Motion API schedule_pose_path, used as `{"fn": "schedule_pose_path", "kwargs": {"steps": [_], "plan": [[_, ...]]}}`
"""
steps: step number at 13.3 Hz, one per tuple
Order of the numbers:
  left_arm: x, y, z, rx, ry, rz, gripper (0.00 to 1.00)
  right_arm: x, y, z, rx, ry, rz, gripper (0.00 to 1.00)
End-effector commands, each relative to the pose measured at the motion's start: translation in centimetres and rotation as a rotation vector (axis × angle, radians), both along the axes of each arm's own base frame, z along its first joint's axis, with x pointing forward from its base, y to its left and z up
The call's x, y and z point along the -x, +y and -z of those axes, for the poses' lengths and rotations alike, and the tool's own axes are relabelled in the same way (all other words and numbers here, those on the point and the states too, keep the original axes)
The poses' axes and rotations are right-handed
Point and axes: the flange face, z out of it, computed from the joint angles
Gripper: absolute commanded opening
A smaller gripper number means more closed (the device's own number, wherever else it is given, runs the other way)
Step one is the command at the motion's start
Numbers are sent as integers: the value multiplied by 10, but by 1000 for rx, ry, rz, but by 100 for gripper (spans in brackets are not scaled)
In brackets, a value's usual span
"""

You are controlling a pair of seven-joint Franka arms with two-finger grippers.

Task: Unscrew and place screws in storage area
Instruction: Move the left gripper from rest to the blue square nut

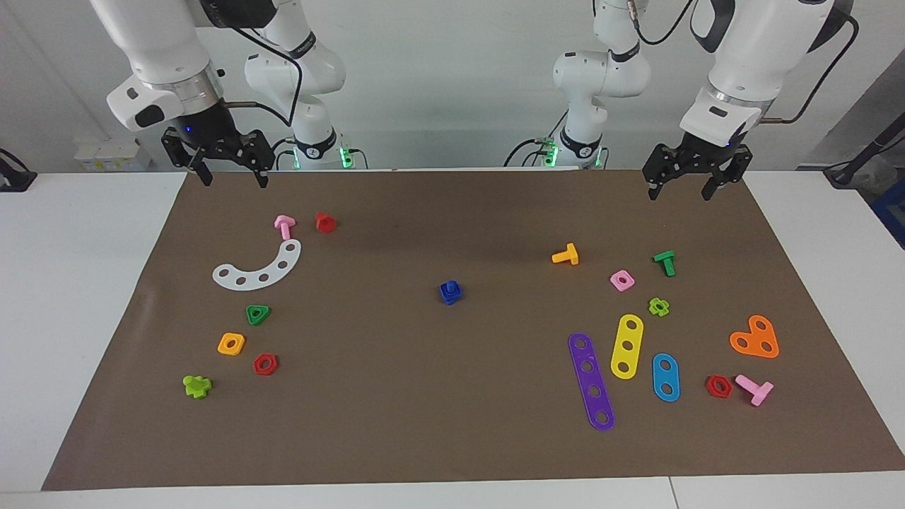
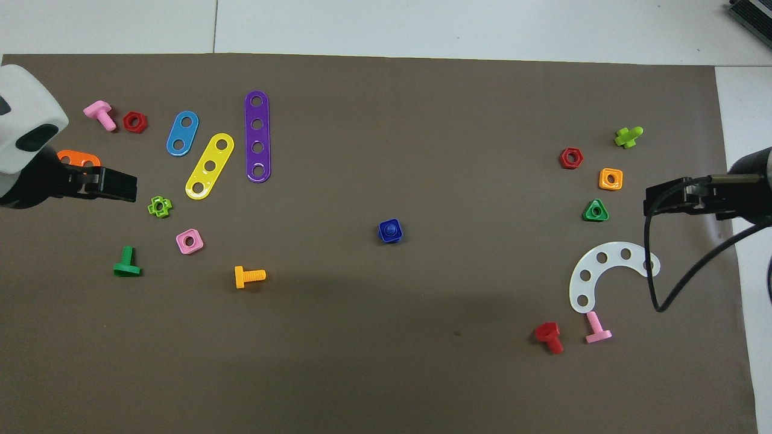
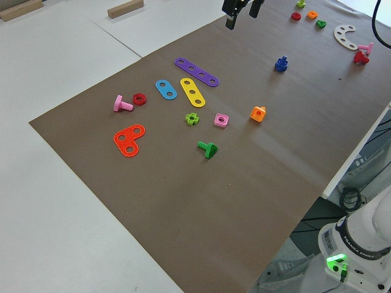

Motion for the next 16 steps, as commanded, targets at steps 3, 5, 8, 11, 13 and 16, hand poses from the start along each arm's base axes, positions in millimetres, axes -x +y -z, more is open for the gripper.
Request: {"fn": "schedule_pose_path", "kwargs": {"steps": [3, 5, 8, 11, 13, 16], "plan": [[2, -8, 6, -18, 6, 31, 100, -6, 3, 4, -27, 31, -7, 100], [11, -49, 14, -21, 14, 108, 100, -6, 2, 3, -28, 26, -7, 100], [13, -103, 36, 10, 51, 103, 100, -5, 2, 3, -28, 24, -10, 100], [-2, -170, 83, 67, 33, 1, 100, -5, 2, 2, -28, 23, -12, 100], [-10, -216, 114, 136, -11, -67, 100, -5, 2, 2, -28, 23, -12, 100], [-7, -270, 143, 201, -49, -112, 100, -5, 2, 3, -28, 24, -13, 100]]}}
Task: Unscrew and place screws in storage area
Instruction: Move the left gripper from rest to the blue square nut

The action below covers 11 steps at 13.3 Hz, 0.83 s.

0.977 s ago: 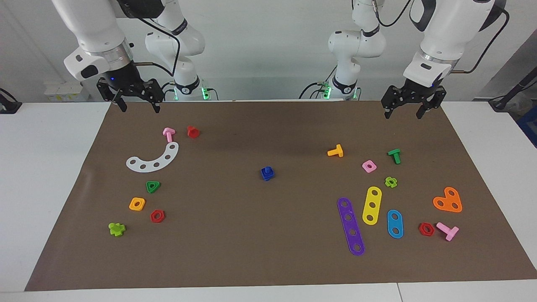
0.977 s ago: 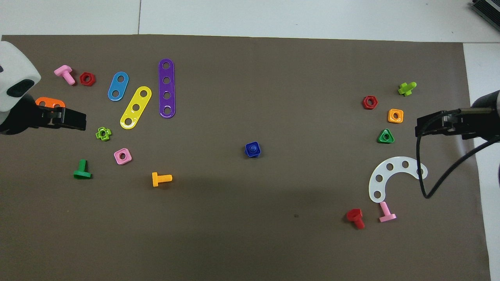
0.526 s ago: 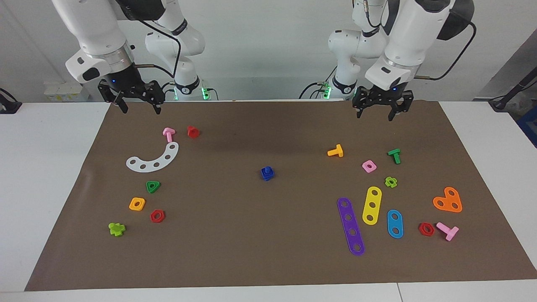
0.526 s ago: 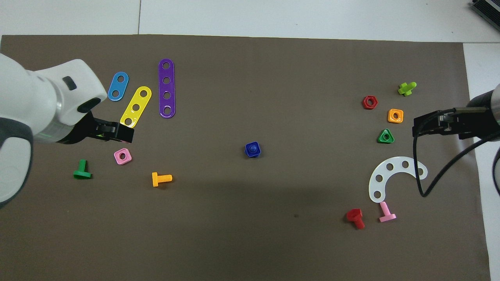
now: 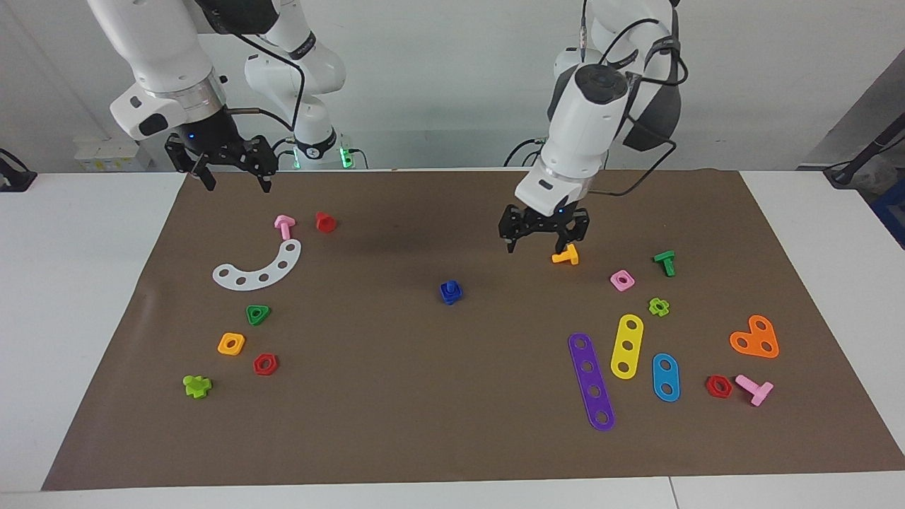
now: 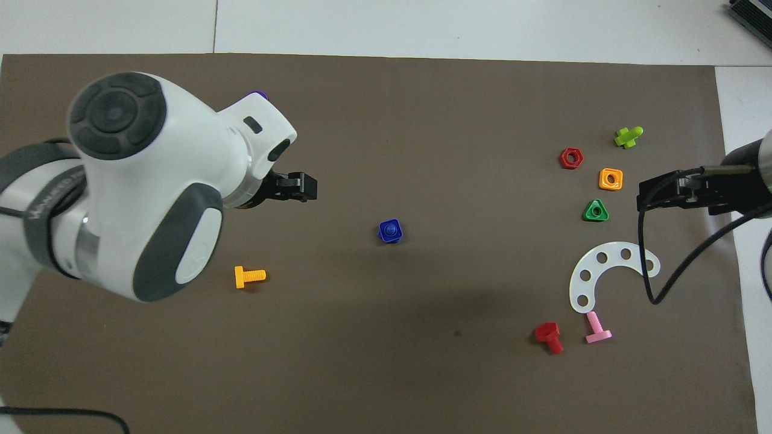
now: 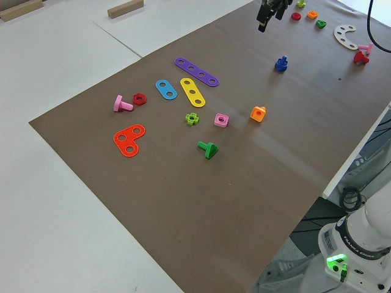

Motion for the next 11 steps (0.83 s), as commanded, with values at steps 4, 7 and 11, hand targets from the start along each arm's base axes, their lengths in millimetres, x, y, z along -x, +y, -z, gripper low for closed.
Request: {"fn": "schedule_pose_path", "kwargs": {"steps": [4, 7, 11], "plan": [[30, -96, 82, 17, 31, -23, 99, 0, 0, -3, -28, 11, -9, 100], [42, -109, 117, -9, 46, 1, 93, 0, 0, -3, -28, 10, -9, 100], [55, -113, 156, -8, 30, 11, 84, 0, 0, -3, -28, 10, -9, 100]]}}
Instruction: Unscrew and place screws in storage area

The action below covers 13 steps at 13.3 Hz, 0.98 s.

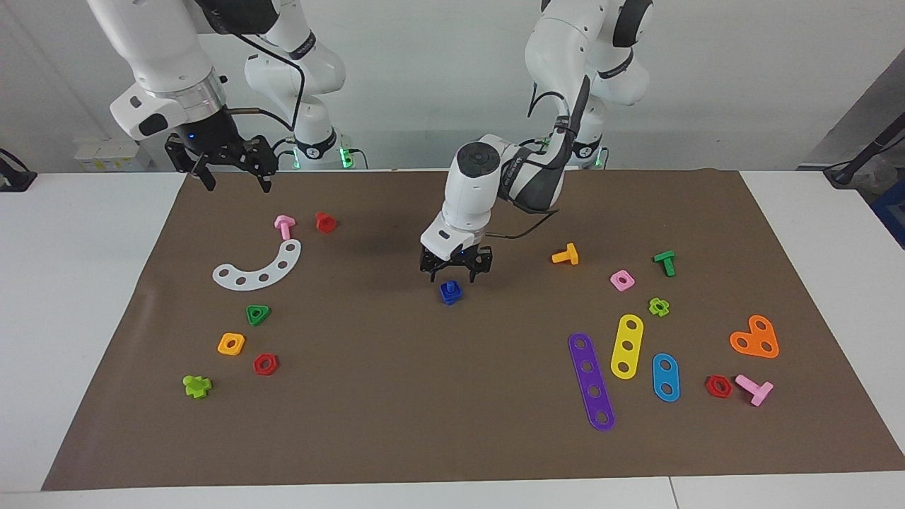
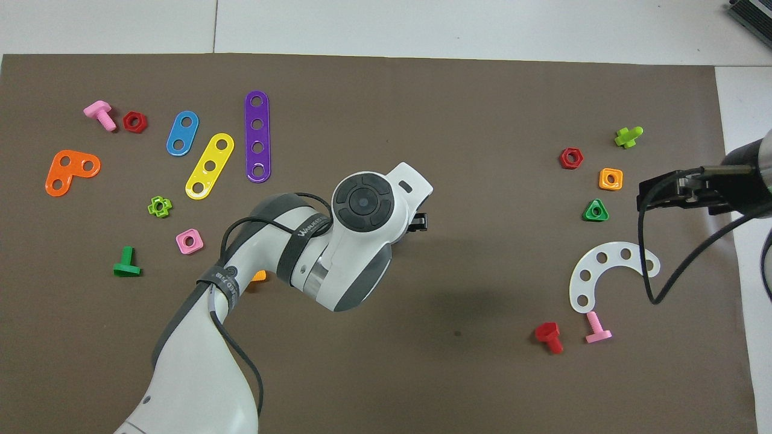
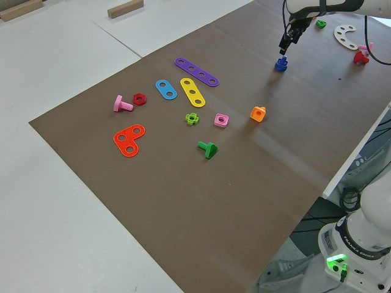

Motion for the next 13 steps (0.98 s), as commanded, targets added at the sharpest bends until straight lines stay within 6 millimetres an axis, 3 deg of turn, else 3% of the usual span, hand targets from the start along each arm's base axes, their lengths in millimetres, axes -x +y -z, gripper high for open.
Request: {"fn": "schedule_pose_path", "kwargs": {"steps": [1, 3, 13], "plan": [[11, 2, 19, 1, -9, 0, 82, 0, 0, -3, -28, 10, -9, 100], [13, 1, 20, 5, -13, 1, 78, 0, 0, -3, -28, 10, -9, 100], [18, -4, 36, 29, -38, -43, 77, 0, 0, -3, -28, 11, -9, 100]]}}
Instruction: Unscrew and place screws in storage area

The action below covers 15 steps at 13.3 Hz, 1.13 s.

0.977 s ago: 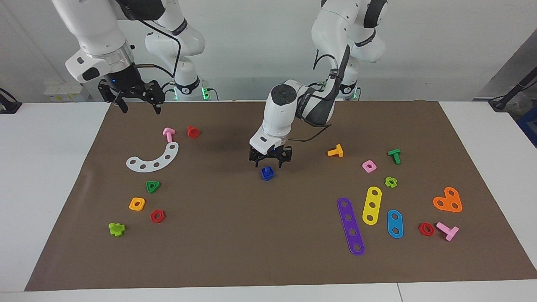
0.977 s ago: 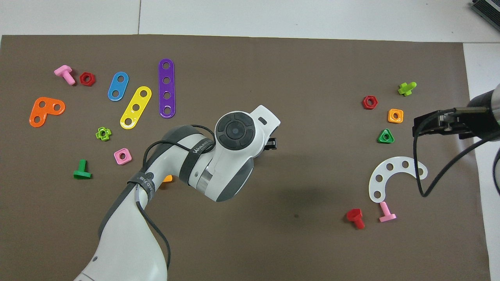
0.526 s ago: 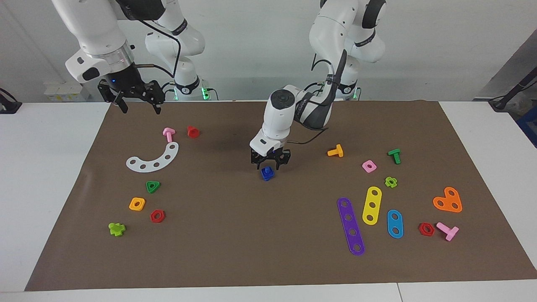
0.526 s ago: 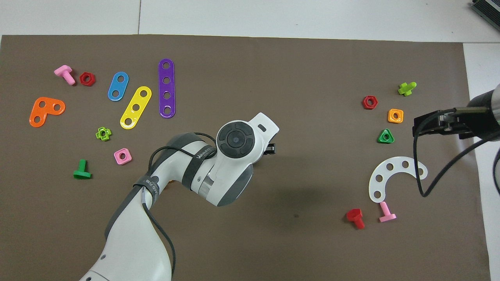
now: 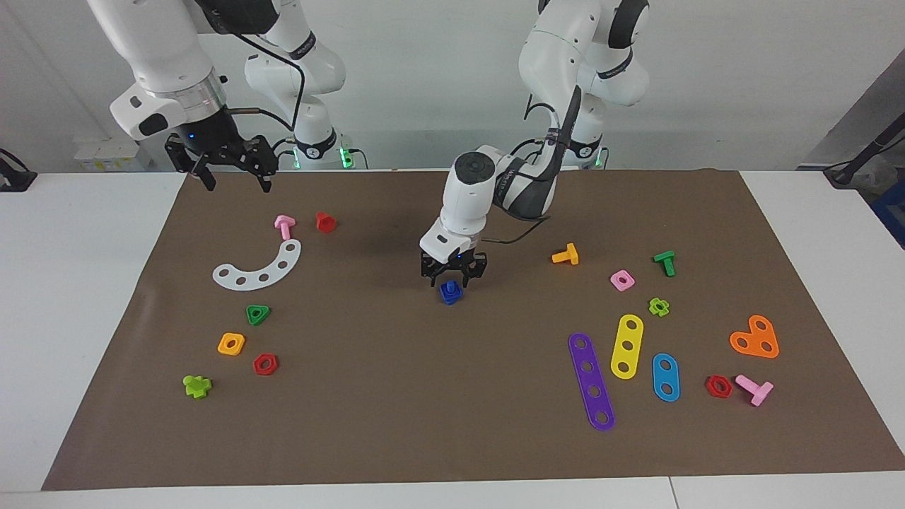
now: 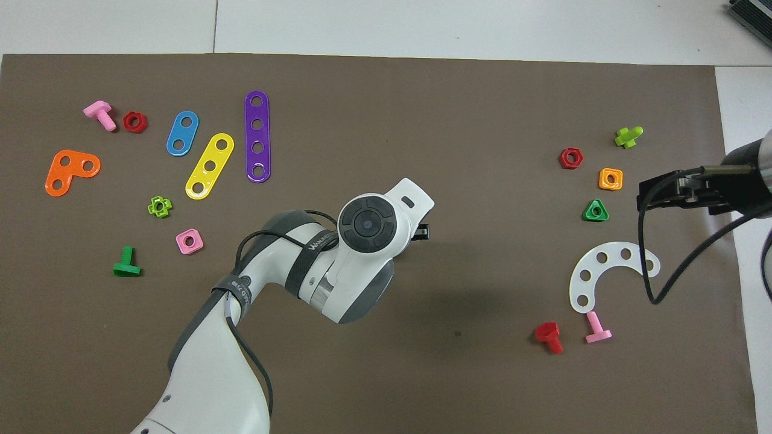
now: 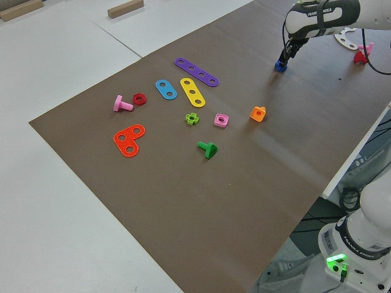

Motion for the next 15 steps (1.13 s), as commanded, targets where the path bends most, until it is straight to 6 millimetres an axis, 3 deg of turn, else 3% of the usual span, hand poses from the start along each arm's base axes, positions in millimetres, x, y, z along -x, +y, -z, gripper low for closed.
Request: {"fn": "schedule_pose_path", "kwargs": {"steps": [1, 5, 8, 11, 15], "plan": [[2, 0, 4, 14, -13, -29, 76, 0, 0, -3, -28, 11, -9, 100], [2, 0, 10, 10, -8, -37, 73, 0, 0, -3, -28, 10, -9, 100], [3, 1, 12, 5, -4, -38, 64, 0, 0, -3, -28, 11, -9, 100], [3, 1, 12, 6, -4, -35, 45, 0, 0, -4, -28, 8, -9, 100], [1, 1, 9, 3, 0, -36, 7, 0, -4, -3, -28, 13, -5, 100]]}}
